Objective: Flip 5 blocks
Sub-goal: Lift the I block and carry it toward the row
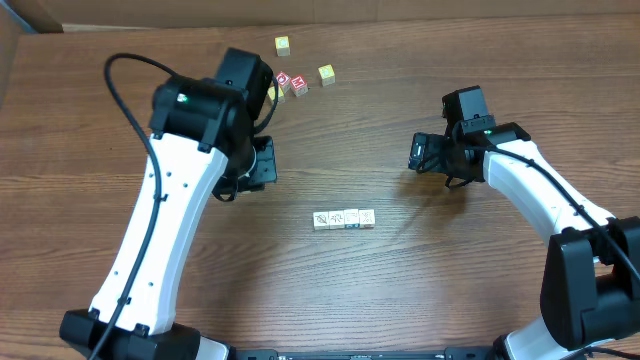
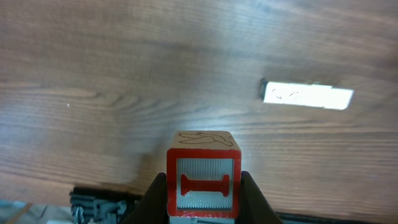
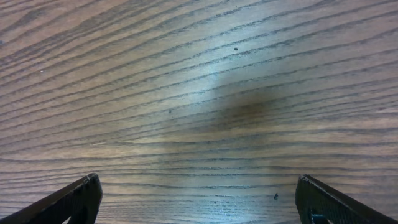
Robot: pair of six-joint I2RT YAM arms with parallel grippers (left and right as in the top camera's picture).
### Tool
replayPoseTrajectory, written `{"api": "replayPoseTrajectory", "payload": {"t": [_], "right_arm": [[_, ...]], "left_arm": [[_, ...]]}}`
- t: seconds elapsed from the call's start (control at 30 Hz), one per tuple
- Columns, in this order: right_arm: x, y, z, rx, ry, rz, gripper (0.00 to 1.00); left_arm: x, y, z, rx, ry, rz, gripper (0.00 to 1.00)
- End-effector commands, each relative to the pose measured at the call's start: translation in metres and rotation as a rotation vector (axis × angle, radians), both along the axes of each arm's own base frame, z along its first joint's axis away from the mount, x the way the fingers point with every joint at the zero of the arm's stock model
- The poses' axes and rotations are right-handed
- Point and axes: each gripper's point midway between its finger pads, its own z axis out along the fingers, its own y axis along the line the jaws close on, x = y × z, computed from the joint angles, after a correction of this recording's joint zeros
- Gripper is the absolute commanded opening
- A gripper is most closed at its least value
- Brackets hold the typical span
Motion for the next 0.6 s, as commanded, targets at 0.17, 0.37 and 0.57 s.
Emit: {"api": "replayPoseTrajectory", "payload": {"t": [0.17,0.37,0.57], "right_arm": [[0.006,0.0,0.008,-0.006,-0.027,0.004,1.0],[0.006,0.0,0.008,-0.006,-0.027,0.004,1.0],[0.006,0.0,0.008,-0.006,-0.027,0.004,1.0]], "left_arm": [[-0.016,-0.014,-0.055,0.004,0.104,-0.034,0.13],[-0.017,-0.016,-0.088,0.006,0.119,0.003,0.12],[-0.021,-0.014,-0.108,0.012,0.132,0.009,0.13]]}}
